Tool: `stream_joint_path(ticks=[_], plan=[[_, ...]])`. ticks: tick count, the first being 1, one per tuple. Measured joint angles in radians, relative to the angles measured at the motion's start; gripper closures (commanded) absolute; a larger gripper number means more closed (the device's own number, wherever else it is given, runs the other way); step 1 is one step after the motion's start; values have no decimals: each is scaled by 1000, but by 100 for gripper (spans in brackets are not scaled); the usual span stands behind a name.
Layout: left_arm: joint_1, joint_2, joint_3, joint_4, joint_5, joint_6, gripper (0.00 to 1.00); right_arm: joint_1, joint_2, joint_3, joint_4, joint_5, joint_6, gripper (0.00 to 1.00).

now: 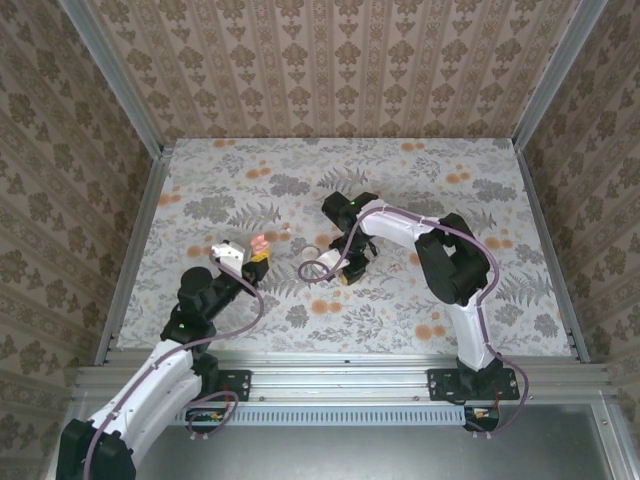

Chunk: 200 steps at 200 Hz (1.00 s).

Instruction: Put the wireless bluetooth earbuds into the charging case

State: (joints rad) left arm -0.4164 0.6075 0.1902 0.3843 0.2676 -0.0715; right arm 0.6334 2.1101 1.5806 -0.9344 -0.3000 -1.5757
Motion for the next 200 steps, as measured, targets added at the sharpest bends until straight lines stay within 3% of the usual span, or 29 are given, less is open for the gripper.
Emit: stream_joint_path(ticks=[106,200], plan=[[7,0,0,0,-3,0,89,0,43,19,-28,20,62,60],[7,0,0,0,-3,0,89,-7,-18,-65,-39,58,178,62]])
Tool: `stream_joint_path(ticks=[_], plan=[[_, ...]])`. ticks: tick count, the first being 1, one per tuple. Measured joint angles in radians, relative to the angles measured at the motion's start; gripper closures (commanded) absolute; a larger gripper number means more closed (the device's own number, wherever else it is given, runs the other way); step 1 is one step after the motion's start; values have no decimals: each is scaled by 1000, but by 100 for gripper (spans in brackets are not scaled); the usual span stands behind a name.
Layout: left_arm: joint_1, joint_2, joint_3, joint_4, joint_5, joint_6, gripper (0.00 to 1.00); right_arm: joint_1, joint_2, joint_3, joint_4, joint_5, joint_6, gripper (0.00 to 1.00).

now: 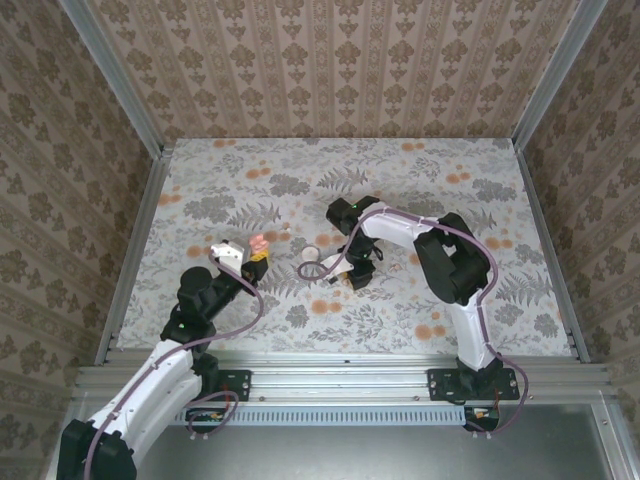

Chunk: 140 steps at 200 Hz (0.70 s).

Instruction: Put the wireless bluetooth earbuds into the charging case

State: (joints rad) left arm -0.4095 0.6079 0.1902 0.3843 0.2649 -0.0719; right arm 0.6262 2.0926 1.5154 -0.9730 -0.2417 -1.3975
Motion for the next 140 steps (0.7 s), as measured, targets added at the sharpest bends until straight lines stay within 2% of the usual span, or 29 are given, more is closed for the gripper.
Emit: stream_joint_path(ticks=[75,140], plan=[[0,6,0,2,4,0,89,0,-53,-36,3,14,142,61],[0,8,0,0,15,0,89,-2,-177,-7,6,26,247,60]])
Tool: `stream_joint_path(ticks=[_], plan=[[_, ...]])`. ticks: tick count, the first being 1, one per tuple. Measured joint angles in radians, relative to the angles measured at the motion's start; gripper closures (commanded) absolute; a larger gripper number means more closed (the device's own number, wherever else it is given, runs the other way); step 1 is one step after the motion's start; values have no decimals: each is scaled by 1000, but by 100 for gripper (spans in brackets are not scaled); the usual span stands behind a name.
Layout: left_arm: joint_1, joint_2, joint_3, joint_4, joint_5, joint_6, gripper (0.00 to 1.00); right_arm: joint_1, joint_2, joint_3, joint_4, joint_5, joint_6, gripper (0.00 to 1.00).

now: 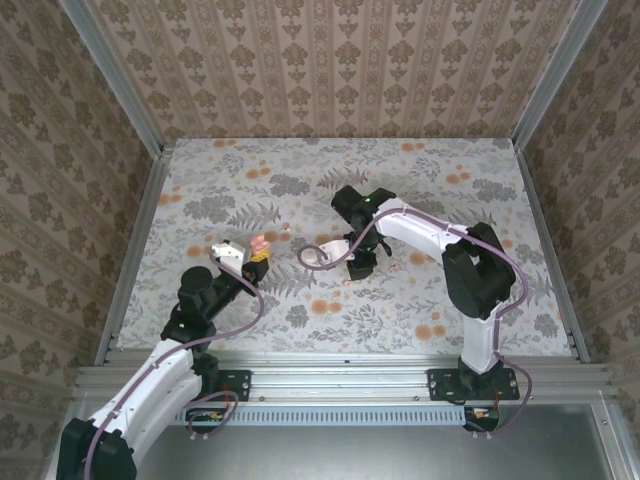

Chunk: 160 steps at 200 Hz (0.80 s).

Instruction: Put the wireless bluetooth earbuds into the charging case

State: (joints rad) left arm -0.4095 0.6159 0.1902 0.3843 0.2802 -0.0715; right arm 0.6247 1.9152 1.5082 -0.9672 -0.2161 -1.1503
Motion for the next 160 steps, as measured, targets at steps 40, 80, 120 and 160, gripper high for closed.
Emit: stream_joint_path(ticks=[40,80,120,160], plan=[[0,2,0,0,4,0,89,6,-7,24,-2,5,18,61],[0,13,0,0,10,0,89,28,3,26,-2,24,21,61],[0,18,0,0,12,1,89,41,83,52,-2,50,21,62],[0,26,0,-1,15,2,89,42,117,53,-5,56,21,62]])
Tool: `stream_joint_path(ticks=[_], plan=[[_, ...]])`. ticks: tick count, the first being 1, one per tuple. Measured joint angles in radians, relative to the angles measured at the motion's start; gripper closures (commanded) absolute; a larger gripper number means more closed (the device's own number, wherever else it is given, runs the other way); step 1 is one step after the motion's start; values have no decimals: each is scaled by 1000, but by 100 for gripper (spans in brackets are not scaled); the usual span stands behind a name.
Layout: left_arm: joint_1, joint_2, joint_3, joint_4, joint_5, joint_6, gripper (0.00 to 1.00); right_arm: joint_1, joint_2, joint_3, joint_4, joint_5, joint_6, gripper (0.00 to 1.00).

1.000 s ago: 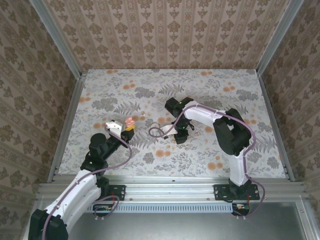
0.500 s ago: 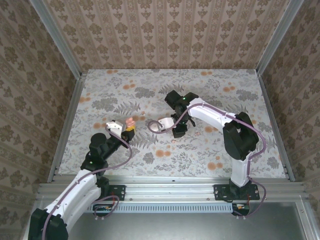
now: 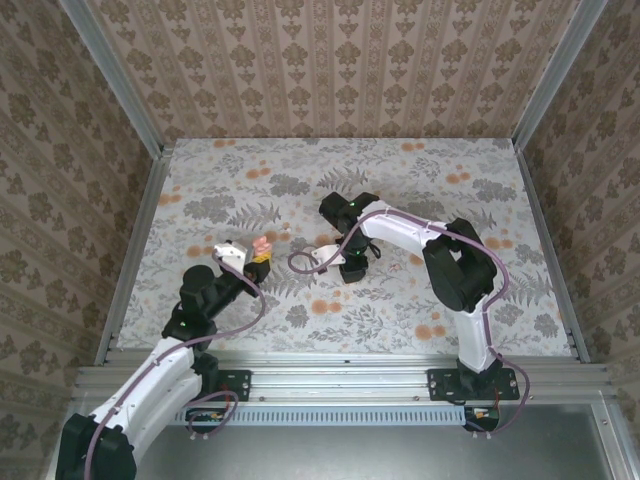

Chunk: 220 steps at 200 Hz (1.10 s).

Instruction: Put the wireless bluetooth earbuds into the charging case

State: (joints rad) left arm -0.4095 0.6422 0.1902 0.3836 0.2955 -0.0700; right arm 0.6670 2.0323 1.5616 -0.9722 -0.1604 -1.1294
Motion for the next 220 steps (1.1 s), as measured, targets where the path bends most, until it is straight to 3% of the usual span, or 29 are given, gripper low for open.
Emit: stream_joint_path(ticks=[168,220], plan=[[0,0,0,-3,0,11,89,24,39,-61,27,4,35,64],[0,0,0,-3,0,11,89,24,47,-65,51,6,54,69]])
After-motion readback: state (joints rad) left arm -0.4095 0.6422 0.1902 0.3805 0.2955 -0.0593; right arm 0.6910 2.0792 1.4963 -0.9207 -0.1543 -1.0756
